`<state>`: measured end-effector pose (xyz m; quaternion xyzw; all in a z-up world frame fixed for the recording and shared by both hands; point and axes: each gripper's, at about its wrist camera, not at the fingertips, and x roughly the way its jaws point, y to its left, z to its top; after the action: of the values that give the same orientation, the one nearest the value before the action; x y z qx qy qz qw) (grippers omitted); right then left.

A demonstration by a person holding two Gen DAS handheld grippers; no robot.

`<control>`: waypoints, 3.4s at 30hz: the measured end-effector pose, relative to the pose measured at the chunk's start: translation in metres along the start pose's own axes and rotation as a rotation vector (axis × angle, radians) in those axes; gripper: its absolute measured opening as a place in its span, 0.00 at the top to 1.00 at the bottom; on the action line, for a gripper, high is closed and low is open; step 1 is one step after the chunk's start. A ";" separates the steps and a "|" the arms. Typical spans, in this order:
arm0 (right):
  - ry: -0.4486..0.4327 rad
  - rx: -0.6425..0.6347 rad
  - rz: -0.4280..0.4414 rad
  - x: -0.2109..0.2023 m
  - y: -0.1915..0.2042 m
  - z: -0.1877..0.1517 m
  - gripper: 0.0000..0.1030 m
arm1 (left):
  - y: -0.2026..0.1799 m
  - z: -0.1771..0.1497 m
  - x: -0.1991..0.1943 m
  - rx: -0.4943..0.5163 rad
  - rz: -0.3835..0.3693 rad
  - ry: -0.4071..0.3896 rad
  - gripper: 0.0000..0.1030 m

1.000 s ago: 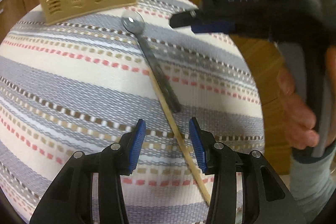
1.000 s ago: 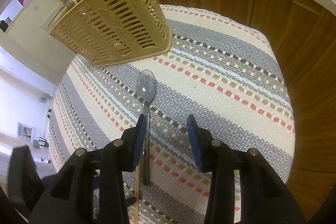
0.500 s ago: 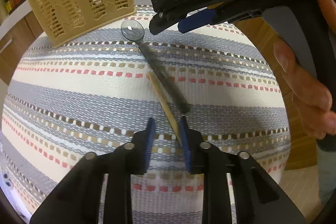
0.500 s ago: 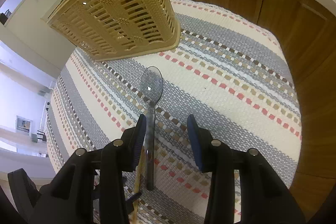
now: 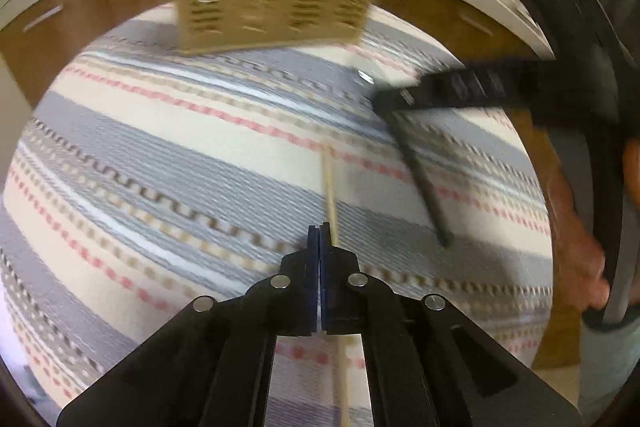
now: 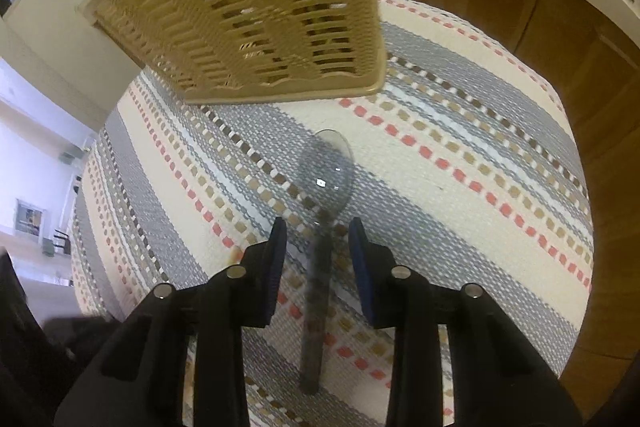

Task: Organize utensils
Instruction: 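Grasp a wooden chopstick with the left tool while the right tool grasps a clear spoon, then lift the chopstick with the left tool while the right tool carries the spoon over the basket, then open both tools to release chopstick and spoon into the basket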

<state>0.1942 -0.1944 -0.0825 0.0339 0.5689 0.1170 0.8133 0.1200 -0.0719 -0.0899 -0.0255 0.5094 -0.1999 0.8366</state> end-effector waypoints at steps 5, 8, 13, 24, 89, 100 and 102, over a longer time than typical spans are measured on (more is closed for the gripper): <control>-0.007 -0.068 -0.098 0.009 0.016 -0.004 0.90 | 0.028 0.022 0.003 -0.066 -0.034 -0.006 1.00; -0.003 -0.057 -0.103 0.006 0.012 -0.008 0.90 | 0.038 0.028 -0.001 -0.087 -0.139 0.028 1.00; 0.017 -0.011 -0.103 -0.005 -0.012 -0.019 0.90 | 0.017 0.031 -0.001 -0.025 -0.170 0.064 0.76; 0.085 -0.069 -0.091 -0.012 -0.025 -0.036 0.90 | -0.028 0.053 0.037 0.133 0.008 0.120 0.76; -1.043 -0.163 -0.063 -0.134 -0.001 0.088 0.90 | 0.003 0.189 -0.146 -0.124 -0.037 -1.208 0.97; -1.002 -0.101 0.043 -0.108 -0.019 0.092 0.90 | 0.004 0.184 -0.109 -0.118 0.067 -1.194 0.96; -0.995 -0.096 0.052 -0.109 -0.021 0.089 0.90 | 0.007 0.183 -0.108 -0.126 0.059 -1.178 0.96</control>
<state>0.2448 -0.2325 0.0449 0.0625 0.1048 0.1330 0.9836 0.2369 -0.0560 0.0872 -0.1676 -0.0293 -0.0980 0.9805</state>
